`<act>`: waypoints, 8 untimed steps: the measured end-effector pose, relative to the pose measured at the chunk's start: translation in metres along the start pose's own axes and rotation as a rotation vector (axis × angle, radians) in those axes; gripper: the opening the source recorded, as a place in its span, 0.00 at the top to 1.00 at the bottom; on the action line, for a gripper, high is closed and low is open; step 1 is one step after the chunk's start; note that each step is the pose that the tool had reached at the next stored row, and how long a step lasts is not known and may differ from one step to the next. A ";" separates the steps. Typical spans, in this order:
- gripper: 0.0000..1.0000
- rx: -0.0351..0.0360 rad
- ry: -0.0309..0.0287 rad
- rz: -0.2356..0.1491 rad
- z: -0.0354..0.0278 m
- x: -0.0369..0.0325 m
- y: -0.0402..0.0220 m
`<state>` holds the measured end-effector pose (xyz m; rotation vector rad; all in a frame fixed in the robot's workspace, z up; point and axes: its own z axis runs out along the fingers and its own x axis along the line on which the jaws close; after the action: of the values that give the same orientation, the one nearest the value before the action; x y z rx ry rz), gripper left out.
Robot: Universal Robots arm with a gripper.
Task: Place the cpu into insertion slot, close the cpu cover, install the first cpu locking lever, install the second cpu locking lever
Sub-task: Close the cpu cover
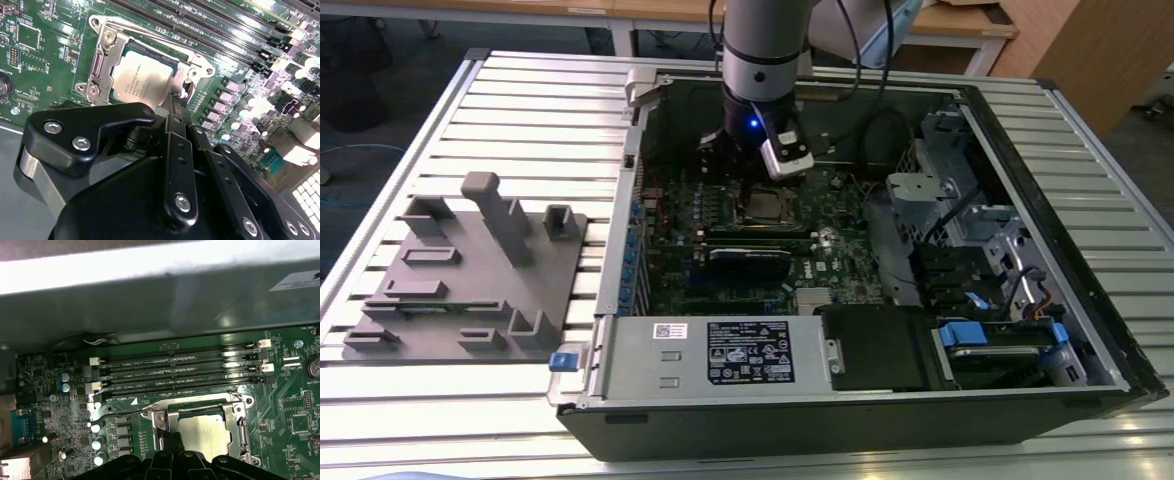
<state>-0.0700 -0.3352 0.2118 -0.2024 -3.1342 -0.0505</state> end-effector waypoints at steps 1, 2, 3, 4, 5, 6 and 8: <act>0.90 -0.0001 -0.0001 0.000 0.0001 0.0000 -0.0001; 0.90 -0.0003 -0.0001 0.000 0.0002 -0.0001 -0.0003; 0.90 -0.0003 -0.0002 0.000 0.0003 -0.0001 -0.0005; 0.90 -0.0003 -0.0002 0.000 0.0005 -0.0001 -0.0006; 0.90 -0.0003 -0.0002 0.000 0.0008 -0.0001 -0.0007; 0.90 -0.0003 -0.0002 0.000 0.0013 -0.0001 -0.0007; 0.90 -0.0002 -0.0002 0.000 0.0026 -0.0001 -0.0009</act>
<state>-0.0700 -0.3360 0.2092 -0.2024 -3.1344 -0.0508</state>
